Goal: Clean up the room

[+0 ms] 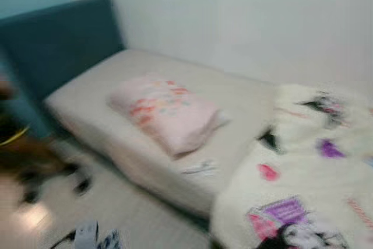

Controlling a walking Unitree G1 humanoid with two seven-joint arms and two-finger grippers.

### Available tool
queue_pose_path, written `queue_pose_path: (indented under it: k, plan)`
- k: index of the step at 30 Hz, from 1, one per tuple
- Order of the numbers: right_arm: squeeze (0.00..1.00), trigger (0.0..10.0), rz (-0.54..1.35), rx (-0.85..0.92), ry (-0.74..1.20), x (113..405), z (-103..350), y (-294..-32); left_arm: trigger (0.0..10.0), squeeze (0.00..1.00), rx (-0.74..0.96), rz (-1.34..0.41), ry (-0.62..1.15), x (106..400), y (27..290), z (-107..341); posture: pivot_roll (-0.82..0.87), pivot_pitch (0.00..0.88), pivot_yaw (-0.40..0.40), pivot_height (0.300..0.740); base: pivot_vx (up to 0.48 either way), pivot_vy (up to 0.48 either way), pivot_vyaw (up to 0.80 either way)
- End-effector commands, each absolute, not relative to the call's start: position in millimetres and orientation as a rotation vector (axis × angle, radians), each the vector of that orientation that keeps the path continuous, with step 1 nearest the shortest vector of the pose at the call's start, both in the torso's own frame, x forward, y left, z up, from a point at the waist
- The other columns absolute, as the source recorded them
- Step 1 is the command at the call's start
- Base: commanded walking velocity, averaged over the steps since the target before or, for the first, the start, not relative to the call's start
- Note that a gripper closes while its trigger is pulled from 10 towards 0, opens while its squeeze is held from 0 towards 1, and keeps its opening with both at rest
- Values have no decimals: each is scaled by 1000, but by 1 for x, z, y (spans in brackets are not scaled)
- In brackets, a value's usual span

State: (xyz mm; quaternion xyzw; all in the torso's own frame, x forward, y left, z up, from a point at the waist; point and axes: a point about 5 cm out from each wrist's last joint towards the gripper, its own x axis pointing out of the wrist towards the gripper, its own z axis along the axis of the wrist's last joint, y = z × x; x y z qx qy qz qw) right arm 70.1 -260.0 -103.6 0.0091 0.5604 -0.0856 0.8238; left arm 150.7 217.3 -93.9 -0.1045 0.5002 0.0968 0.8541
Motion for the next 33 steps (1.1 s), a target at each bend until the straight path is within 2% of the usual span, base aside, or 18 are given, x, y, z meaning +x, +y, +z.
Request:
queue_pose_path:
  k: [1, 15, 33]
  plan:
    - [0, 10000, -183, 50, 1188, 70, -105, -255, 10000, 0, -201, 185, 1013, 163, 219, -88, -1, 0, 18, 740, 0, 0, 0]
    - [0, 10000, -207, 43, 1200, 66, -106, -256, 10000, 0, -189, 166, 1011, 162, 216, -89, 0, 0, 10, 740, 0, 0, 0]
    - [0, 10000, -143, 54, 1182, 100, -112, -202, 10000, 0, -199, 155, 1010, 162, 211, -90, -6, 0, 4, 740, 0, 0, 0]
